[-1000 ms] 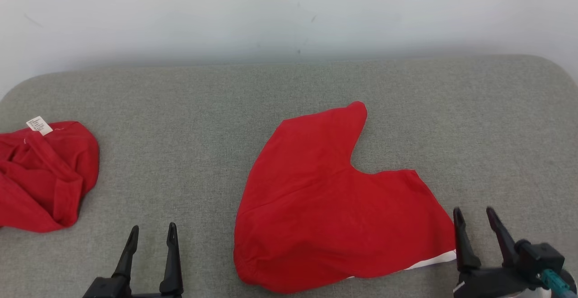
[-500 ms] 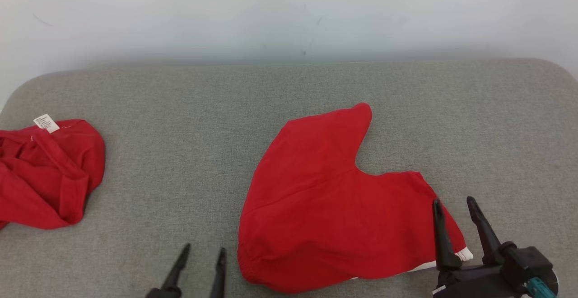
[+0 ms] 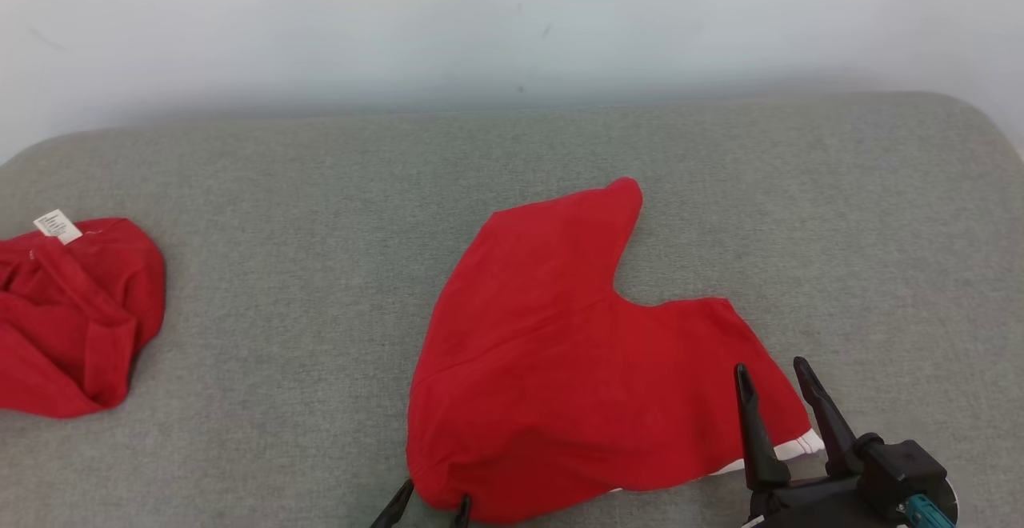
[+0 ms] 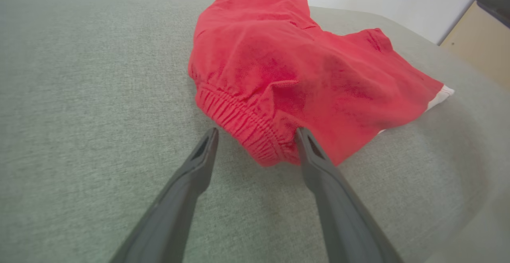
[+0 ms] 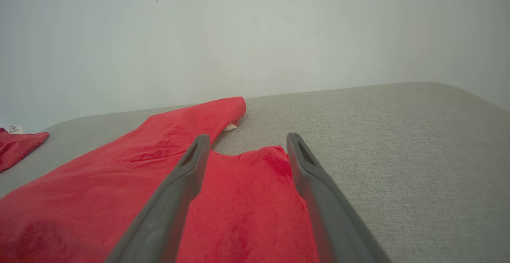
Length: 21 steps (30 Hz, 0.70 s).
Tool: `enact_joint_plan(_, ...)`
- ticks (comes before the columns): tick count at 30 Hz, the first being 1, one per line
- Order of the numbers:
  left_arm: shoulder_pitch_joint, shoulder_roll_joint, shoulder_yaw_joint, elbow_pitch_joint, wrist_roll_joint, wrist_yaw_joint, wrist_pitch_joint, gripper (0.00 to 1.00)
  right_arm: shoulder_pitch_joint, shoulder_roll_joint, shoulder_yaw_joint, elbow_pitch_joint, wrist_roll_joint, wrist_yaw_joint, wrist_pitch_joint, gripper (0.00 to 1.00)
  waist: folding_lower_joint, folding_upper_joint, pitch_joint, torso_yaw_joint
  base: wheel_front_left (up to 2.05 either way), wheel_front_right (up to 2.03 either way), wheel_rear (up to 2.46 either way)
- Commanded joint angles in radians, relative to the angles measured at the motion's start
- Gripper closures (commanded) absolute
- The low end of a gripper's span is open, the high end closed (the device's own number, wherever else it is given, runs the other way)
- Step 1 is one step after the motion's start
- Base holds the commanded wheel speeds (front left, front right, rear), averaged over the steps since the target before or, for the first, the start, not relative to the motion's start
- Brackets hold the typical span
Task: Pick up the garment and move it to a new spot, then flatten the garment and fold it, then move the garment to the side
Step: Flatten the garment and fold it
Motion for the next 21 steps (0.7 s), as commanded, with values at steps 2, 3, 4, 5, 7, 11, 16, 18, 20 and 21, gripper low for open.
enact_joint_plan(2, -0.034, 0.003, -0.022, 0.041, -0.029, 0.002, -0.003, 0.0, -0.002, -0.003, 0.004, 0.004, 0.006, -0.002, -0.001, 0.0, 0.0, 0.0, -0.005, -0.021, 0.0, 0.0, 0.0)
enact_joint_plan(3, -0.034, 0.003, -0.022, 0.041, -0.029, 0.002, -0.003, 0.0, -0.002, -0.003, 0.004, 0.004, 0.006, -0.002, -0.001, 0.0, 0.0, 0.0, -0.005, -0.021, 0.0, 0.0, 0.0)
enact_joint_plan(4, -0.046, 0.0, -0.026, 0.054, -0.042, 0.002, -0.003, 0.0, -0.002, -0.004, 0.006, 0.004, 0.006, -0.002, 0.0, 0.0, 0.0, 0.0, -0.006, -0.027, 0.0, 0.0, 0.0)
enact_joint_plan(5, -0.055, -0.001, -0.035, 0.07, -0.05, 0.002, -0.003, 0.0, 0.0, -0.005, 0.004, 0.002, 0.007, -0.002, -0.001, 0.0, 0.0, 0.0, -0.006, -0.031, 0.0, 0.0, 0.0)
enact_joint_plan(7, -0.081, -0.004, -0.046, 0.073, -0.064, 0.002, -0.003, 0.29, 0.004, -0.006, -0.002, -0.005, 0.008, -0.002, -0.001, 0.0, 0.0, 0.0, -0.006, -0.035, 0.0, 0.0, 0.0)
enact_joint_plan(11, -0.095, 0.002, -0.034, 0.023, -0.077, 0.002, -0.003, 1.0, 0.019, -0.004, -0.014, -0.013, 0.007, -0.002, -0.001, 0.0, 0.0, 0.0, -0.01, -0.027, 0.0, 0.0, 0.0)
enact_joint_plan(16, -0.059, 0.028, -0.013, -0.07, -0.056, 0.002, -0.003, 1.0, 0.031, 0.004, -0.011, -0.012, 0.009, -0.002, -0.001, 0.0, 0.0, 0.0, -0.017, 0.011, 0.0, 0.0, 0.0)
enact_joint_plan(18, -0.041, 0.048, -0.017, -0.101, -0.049, 0.002, -0.003, 1.0, 0.031, 0.007, -0.007, -0.01, 0.01, -0.002, -0.001, 0.0, 0.0, 0.0, -0.015, 0.028, 0.0, 0.0, 0.0)
enact_joint_plan(20, -0.015, 0.071, -0.035, -0.124, -0.046, 0.002, -0.003, 1.0, 0.024, 0.01, -0.005, -0.009, 0.012, -0.002, -0.001, 0.0, 0.0, 0.0, -0.009, 0.041, 0.0, 0.0, 0.0)
enact_joint_plan(21, -0.004, 0.085, -0.046, -0.135, -0.049, 0.002, 0.002, 1.0, 0.02, 0.01, -0.005, -0.009, 0.012, -0.002, -0.001, 0.0, 0.0, 0.0, -0.005, 0.047, 0.0, 0.0, 0.0)
